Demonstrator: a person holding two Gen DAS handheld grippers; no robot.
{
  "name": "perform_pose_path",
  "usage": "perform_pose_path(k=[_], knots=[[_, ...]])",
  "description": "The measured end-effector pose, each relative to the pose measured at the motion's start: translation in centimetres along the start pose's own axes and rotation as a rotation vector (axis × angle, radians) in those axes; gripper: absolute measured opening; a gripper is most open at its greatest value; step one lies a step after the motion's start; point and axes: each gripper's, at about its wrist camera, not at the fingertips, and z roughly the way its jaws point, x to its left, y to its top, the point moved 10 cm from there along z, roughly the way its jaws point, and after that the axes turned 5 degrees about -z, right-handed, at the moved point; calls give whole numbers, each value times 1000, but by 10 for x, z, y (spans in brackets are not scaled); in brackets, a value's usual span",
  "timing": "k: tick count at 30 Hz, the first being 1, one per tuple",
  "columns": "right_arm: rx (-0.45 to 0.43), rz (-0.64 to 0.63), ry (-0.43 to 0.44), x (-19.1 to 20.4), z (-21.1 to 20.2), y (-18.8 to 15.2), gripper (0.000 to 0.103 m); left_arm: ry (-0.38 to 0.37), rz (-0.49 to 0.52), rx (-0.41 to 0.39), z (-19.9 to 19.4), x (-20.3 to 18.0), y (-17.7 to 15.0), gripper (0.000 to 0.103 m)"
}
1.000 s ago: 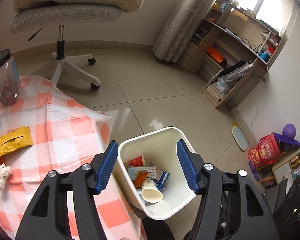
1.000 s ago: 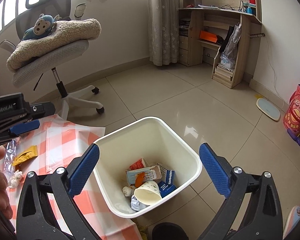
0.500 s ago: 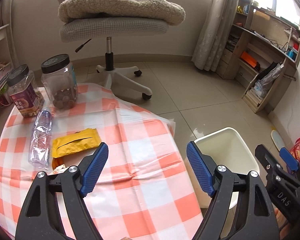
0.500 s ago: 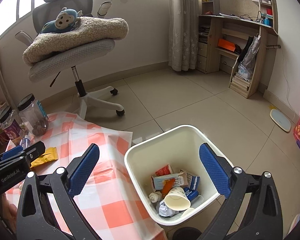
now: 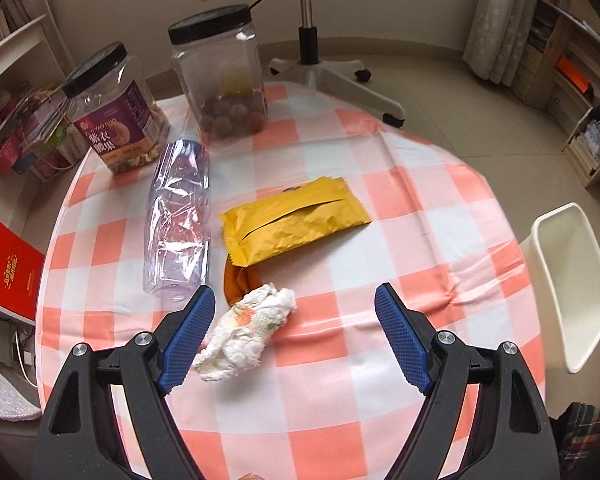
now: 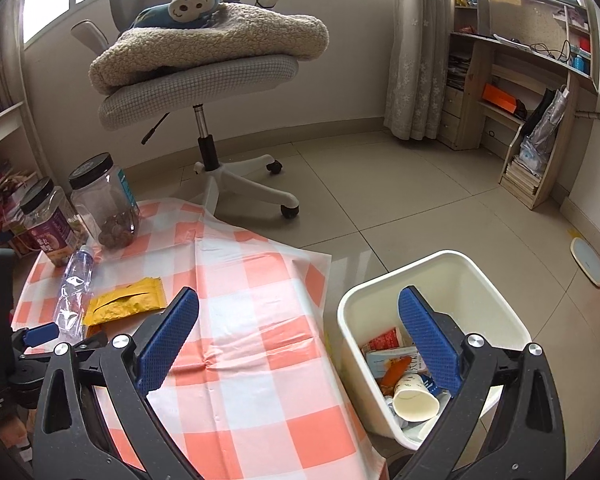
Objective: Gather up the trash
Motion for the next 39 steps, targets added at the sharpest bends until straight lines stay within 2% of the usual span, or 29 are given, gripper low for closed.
perform_pose_path(k=[7, 9, 13, 18, 22, 27, 32, 39], knots=[[34, -48, 30, 29, 14, -2, 96, -27, 32, 132, 40, 17, -20, 78], [47, -74, 36, 37, 20, -3, 96, -46, 32, 160, 48, 19, -25, 69], [64, -146, 59, 56, 31, -7, 96, -42, 49, 181, 58, 24, -33, 43], [58, -300, 108, 91, 41, -12, 96, -92, 47, 165, 43, 27, -37, 40], [64, -437, 164, 121, 50, -18, 96, -123, 25, 127, 11, 38, -37, 40], [59, -633, 210, 163, 66, -26, 96, -154, -100, 61, -29, 75, -24, 41], [42, -817, 217, 204, 85, -37, 96, -186, -235, 7, -56, 102, -9, 41], [37, -912, 228, 243, 114, -43, 96, -217, -302, -29, -69, 116, 4, 41]])
